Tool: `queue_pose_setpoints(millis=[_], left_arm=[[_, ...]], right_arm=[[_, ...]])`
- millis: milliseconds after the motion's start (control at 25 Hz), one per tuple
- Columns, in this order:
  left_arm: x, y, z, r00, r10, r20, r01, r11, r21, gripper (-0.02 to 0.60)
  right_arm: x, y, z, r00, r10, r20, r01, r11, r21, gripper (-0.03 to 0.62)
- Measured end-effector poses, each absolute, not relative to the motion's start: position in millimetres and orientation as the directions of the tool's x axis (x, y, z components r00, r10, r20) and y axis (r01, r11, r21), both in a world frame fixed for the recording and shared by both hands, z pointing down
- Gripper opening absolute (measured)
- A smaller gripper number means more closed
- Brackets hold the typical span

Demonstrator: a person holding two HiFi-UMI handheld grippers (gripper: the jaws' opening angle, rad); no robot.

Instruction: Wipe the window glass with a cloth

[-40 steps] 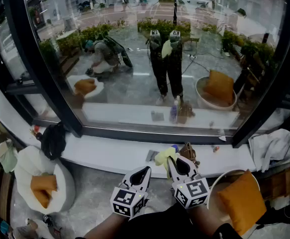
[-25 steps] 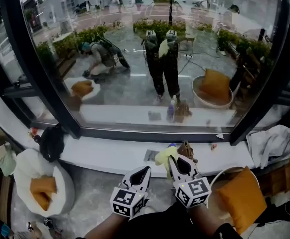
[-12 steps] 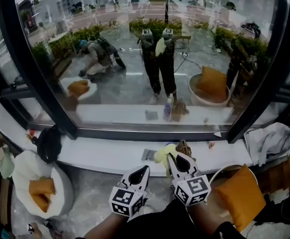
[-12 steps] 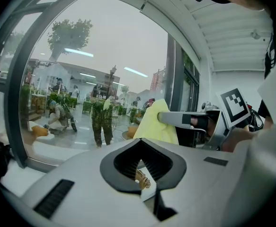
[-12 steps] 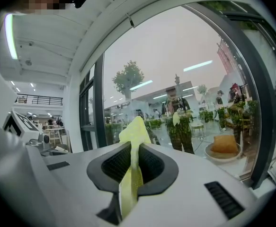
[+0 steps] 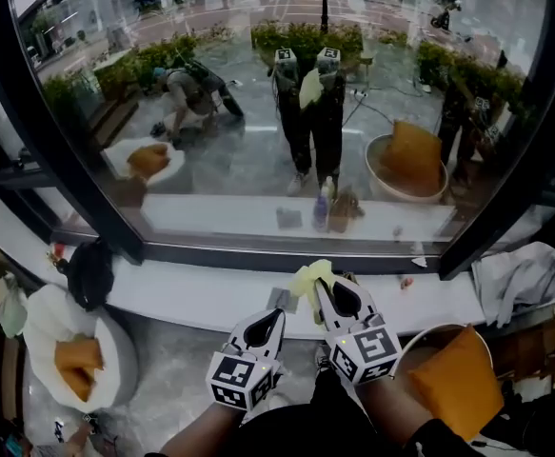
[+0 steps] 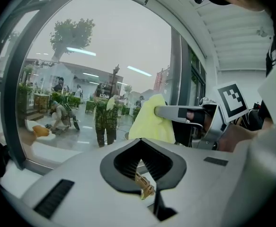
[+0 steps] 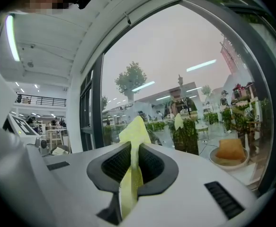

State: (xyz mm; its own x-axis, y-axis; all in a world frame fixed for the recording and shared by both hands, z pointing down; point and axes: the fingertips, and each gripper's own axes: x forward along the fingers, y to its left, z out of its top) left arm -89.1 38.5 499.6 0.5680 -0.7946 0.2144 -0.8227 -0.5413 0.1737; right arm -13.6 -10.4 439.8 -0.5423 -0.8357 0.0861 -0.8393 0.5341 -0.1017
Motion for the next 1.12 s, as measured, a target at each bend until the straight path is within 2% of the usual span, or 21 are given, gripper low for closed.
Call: queue_pose_setpoints(millis=[680, 1120], left_arm=[[-53, -130, 477, 0.413, -0.889, 0.197, -0.909, -0.391, 0.143, 0.008], [-63, -172, 452, 0.366, -0.912, 0.184, -0.929, -0.347, 0.129, 0.008]], right_arm=[[-3, -202, 399, -0.662, -0.750, 0.010, -0.749, 0.660, -0.050, 0.052], [-24, -246, 372, -0.693, -0.721, -0.025, -0.718, 0.693, -0.066, 0.052]])
